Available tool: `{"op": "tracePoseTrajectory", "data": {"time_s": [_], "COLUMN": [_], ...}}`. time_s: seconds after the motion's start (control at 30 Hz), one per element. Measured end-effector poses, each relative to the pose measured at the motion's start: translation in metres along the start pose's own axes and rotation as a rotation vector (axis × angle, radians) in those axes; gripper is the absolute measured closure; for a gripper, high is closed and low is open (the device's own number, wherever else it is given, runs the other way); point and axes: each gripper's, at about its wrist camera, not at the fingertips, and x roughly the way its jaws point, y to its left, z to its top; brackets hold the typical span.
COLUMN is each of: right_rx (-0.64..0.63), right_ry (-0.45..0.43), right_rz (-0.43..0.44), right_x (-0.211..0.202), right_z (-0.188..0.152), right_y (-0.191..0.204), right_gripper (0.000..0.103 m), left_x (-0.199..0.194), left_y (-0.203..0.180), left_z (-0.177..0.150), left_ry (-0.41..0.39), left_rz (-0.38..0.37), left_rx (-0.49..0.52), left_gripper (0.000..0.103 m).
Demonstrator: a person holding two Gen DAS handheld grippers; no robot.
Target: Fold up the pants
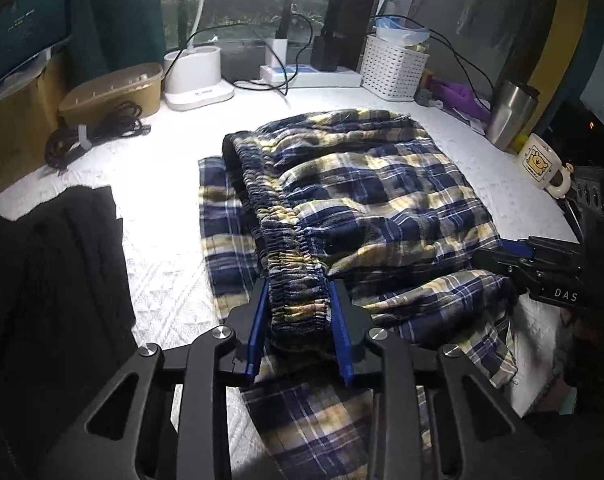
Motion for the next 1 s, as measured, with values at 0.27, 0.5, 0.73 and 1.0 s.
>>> {"op": "tracePoseTrajectory", "data": {"time_s": [0.27, 0.5, 0.73, 1.0], "right_rx": [-0.040, -0.005, 0.007, 0.019], "right_ry": [0.002, -0.024, -0.076, -0.069], "right_rz": [-0.071, -0.092, -0.099, -0.090], "right_x": [-0.002, -0.013, -0.015, -0.001], "right_z": [-0.009, -0.002, 0.021, 0.041], "right_y": [0.003, -0.006, -0.020, -0.031], "right_gripper": [0.068, 0.039, 0.019, 0.019], "left_x": [0.004, -0.023, -0.002, 0.038], "left_y": [0.008, 0.019, 0.043, 0.045], "left_z": [-0.011, 0.002, 0.022, 0.038], "left_ry": [0.035, -0.040, -0.064, -0.013], "left_rz": [-0.010, 0.035, 0.004, -0.089], "left_rx": [-0.028, -0.053, -0.105, -0.136], "left_gripper": [0.070, 0.048, 0.030, 0.019]}}
